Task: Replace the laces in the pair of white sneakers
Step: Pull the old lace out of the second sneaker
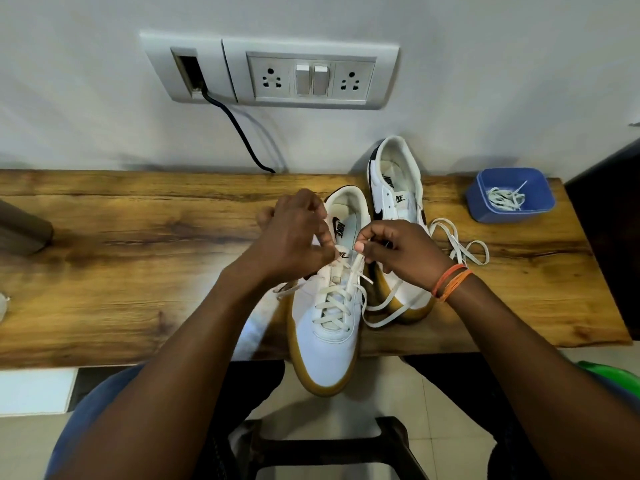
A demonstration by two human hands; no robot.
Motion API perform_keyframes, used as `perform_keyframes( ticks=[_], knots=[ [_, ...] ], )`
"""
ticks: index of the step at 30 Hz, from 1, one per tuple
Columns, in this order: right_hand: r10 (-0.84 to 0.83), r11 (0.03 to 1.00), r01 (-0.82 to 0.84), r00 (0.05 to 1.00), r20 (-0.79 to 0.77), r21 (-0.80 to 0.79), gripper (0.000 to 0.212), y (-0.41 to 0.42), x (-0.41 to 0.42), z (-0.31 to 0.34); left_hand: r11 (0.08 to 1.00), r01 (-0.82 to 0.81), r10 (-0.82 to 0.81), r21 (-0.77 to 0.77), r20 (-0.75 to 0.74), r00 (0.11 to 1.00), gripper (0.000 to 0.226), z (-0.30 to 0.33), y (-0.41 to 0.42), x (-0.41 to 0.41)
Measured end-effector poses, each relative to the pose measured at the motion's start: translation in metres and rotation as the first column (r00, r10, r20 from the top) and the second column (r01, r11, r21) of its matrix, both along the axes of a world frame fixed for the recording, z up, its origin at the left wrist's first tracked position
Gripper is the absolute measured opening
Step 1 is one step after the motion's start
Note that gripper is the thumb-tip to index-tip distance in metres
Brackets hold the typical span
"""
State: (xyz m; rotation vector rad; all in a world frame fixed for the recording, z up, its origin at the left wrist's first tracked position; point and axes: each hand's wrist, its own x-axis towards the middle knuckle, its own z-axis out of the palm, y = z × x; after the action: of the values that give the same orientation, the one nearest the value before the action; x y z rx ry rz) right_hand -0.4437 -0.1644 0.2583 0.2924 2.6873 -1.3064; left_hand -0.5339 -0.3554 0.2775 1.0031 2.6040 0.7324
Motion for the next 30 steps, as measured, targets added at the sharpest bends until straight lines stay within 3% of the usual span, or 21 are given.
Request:
perform_keyframes(
  ticks=[2,8,13,18,21,23,26,28,30],
  knots=[
    [0.0,1.0,0.001,1.0,0.008,-0.003,0.011,0.0,0.001,0.001,0.998,-0.068,0.068,0.003,0.03,0.997,0.009,0.007,-0.008,-0.006],
    [0.004,1.0,-0.003,1.0,0.023,-0.016,0.011,-0.002,-0.001,0.006,0.974,-0.054,0.076,-0.22,0.093,0.993,0.019,0.005,-0.016,-0.013],
    [-0.014,1.0,0.014,0.999,0.034,-0.009,0.011,-0.001,0.001,0.009,0.88,-0.142,0.166,-0.453,0.013,0.986,0.018,0.006,-0.036,-0.033],
    [-0.011,1.0,0.011,1.0,0.008,0.01,0.01,-0.006,0.005,0.008,0.9,-0.174,0.202,-0.4,0.029,0.979,0.013,-0.003,-0.036,-0.032],
    [-0.012,1.0,0.012,1.0,0.017,0.011,0.011,-0.007,0.006,0.01,0.995,-0.076,0.076,-0.062,-0.004,0.997,0.012,-0.002,-0.013,-0.014],
    [-0.019,1.0,0.018,0.999,0.034,0.013,0.012,-0.008,0.004,0.012,0.996,0.08,-0.083,0.045,0.059,0.995,0.004,0.003,-0.003,0.0],
    [-0.009,0.999,0.005,0.997,0.078,0.045,0.012,-0.011,-0.003,0.016,0.975,0.205,-0.202,-0.085,0.04,0.979,0.015,-0.006,0.006,0.023],
    [0.008,0.997,-0.016,0.994,0.113,0.07,0.012,-0.011,-0.006,0.018,0.967,0.183,-0.185,-0.179,0.002,0.983,0.016,-0.015,0.009,0.03],
    [0.032,0.995,-0.044,0.99,0.136,0.088,0.013,-0.01,-0.009,0.019,0.972,0.154,-0.145,-0.178,0.062,0.987,0.015,-0.019,0.011,0.03]
  ],
)
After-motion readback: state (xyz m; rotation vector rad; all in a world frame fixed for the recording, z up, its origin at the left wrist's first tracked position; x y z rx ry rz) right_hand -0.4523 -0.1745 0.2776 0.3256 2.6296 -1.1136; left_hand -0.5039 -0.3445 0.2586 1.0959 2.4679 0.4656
